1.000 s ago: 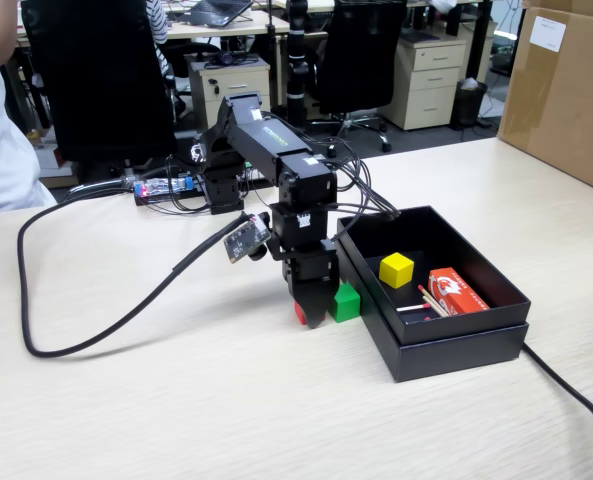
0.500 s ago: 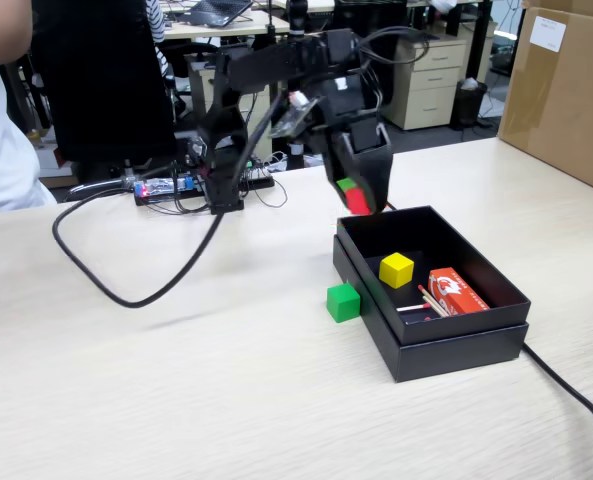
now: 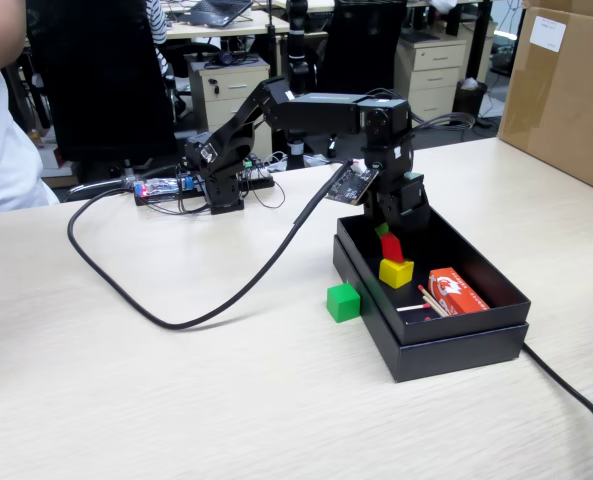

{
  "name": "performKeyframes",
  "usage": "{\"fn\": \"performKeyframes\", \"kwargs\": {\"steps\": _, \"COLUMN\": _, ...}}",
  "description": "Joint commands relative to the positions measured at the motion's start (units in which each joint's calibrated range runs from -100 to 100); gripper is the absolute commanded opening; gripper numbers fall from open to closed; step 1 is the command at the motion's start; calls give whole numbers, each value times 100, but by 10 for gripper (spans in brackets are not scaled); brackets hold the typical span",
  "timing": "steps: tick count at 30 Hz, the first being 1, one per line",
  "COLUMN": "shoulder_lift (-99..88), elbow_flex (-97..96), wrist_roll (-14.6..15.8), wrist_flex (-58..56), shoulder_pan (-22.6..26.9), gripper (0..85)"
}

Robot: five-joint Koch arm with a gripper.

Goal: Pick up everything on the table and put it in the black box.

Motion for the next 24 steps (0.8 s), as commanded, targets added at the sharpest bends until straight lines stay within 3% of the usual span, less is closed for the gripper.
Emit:
{"fn": "performKeyframes", "kwargs": {"steps": 1, "shoulder_lift": -201, "elbow_flex": 288, "wrist_roll": 44, "wrist_flex": 15, "shoulder_pan": 44, "gripper": 161}}
{"fn": "performKeyframes", "kwargs": {"steps": 3, "shoulder_lift": -201, "elbow_flex": 234, "wrist_roll": 44, "wrist_flex": 15, "shoulder_pan": 44, "gripper": 191}}
{"fn": "performKeyframes", "kwargs": {"steps": 7, "shoulder_lift": -419, "elbow_flex": 134, "wrist_roll": 49, "wrist_flex": 15, "shoulder_pan": 34, "gripper": 354}}
{"fn": "performKeyframes", "kwargs": {"steps": 10, "shoulder_lift": -786, "elbow_flex": 34, "wrist_roll": 49, "wrist_flex": 15, "shoulder_pan": 15, "gripper": 418}}
{"fn": "performKeyframes", "kwargs": {"steps": 16, "shoulder_lift": -2129, "elbow_flex": 125, "wrist_roll": 39, "wrist_flex": 15, "shoulder_pan": -190, "gripper": 419}}
{"fn": "performKeyframes", "kwargs": {"steps": 24, "shoulder_lift": -3116, "elbow_flex": 70, "wrist_roll": 15, "wrist_flex": 15, "shoulder_pan": -835, "gripper": 418}}
